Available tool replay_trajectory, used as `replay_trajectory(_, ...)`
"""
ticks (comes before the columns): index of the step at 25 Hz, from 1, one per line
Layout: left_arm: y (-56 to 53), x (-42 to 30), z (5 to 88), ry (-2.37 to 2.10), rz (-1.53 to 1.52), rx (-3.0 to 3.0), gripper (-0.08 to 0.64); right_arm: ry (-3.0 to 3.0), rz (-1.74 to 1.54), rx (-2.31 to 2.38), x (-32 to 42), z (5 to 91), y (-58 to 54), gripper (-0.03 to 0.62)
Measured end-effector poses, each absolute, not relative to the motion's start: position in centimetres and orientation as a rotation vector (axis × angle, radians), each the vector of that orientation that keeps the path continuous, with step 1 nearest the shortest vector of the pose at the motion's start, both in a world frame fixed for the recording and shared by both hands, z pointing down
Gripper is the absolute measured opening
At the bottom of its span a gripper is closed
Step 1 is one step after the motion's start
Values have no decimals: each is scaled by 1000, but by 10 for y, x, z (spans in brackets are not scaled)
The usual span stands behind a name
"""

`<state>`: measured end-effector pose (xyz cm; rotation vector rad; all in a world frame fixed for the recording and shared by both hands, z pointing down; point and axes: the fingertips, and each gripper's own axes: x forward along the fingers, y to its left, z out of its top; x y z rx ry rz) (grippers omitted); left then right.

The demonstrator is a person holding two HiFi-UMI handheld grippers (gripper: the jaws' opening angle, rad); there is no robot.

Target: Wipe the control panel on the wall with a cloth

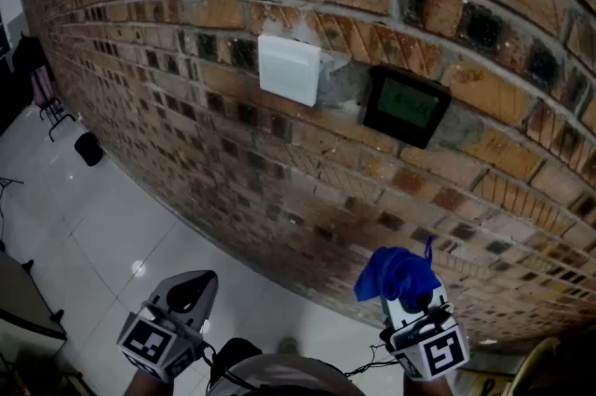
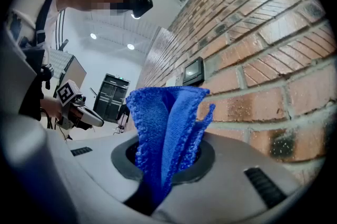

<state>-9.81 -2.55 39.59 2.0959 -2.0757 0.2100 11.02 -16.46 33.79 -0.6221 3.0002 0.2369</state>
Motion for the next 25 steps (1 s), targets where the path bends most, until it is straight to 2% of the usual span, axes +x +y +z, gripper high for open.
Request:
replay_trajectory(6,-70,-135,398,-1971,189,2199,2,2929,368,-752,73,303,-193,89)
replay_trajectory(14,-119,-178,387,-1687,241,2489,1,2749,616,-1145,35,224,-204,89)
replay_trajectory(25,-109,-196,405,-1370,299,2653,1,2648,777,-1409,-31,155,-228,89)
